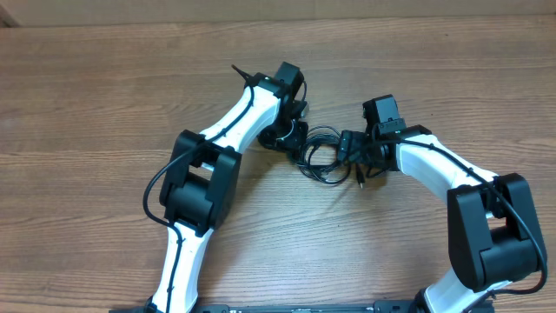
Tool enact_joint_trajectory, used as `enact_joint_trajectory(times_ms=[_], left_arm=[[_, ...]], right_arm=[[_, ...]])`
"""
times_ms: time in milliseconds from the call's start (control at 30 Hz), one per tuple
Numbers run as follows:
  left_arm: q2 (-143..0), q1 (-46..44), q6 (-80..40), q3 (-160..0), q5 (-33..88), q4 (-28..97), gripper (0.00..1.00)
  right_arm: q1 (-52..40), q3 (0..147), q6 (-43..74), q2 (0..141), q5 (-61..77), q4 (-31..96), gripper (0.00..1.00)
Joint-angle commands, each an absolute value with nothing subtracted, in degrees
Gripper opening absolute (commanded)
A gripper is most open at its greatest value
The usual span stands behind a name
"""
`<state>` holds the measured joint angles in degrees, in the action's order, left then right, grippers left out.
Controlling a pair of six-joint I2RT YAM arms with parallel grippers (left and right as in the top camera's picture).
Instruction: Untangle cables
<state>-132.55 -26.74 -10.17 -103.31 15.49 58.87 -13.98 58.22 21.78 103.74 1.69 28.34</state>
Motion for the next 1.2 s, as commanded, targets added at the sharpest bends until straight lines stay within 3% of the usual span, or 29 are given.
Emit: enact_joint_trajectory(times_ms=[0, 133, 367, 733, 1167], left_arm=[[-134.69, -26.61, -10.31, -102.08, -3.97, 64.14, 0.04], [-134.69, -26.50, -17.45, -102.08, -18.02, 67.83, 0.04], [-134.69, -25.32, -18.48, -102.08, -19.05, 68.31, 0.04], [-134.69, -24.29, -11.77, -102.08, -2.94, 63.53, 0.04], [-134.69, -24.43, -11.75, -102.08, 1.61, 61.45, 0.04]], right_arm=[[-12.75, 54.70, 27.51, 106.80, -8.84, 30.72, 0.90], [-12.75, 54.70, 28.73, 106.80, -10.72, 30.85, 0.90], [-12.67, 54.70, 28.77, 106.80, -14.15, 31.92, 0.90], [-12.38, 54.70, 30.06, 106.80, -14.20, 31.20, 0.90], [-11.97, 54.70, 30.04, 106.80, -13.87, 30.15, 0.91]])
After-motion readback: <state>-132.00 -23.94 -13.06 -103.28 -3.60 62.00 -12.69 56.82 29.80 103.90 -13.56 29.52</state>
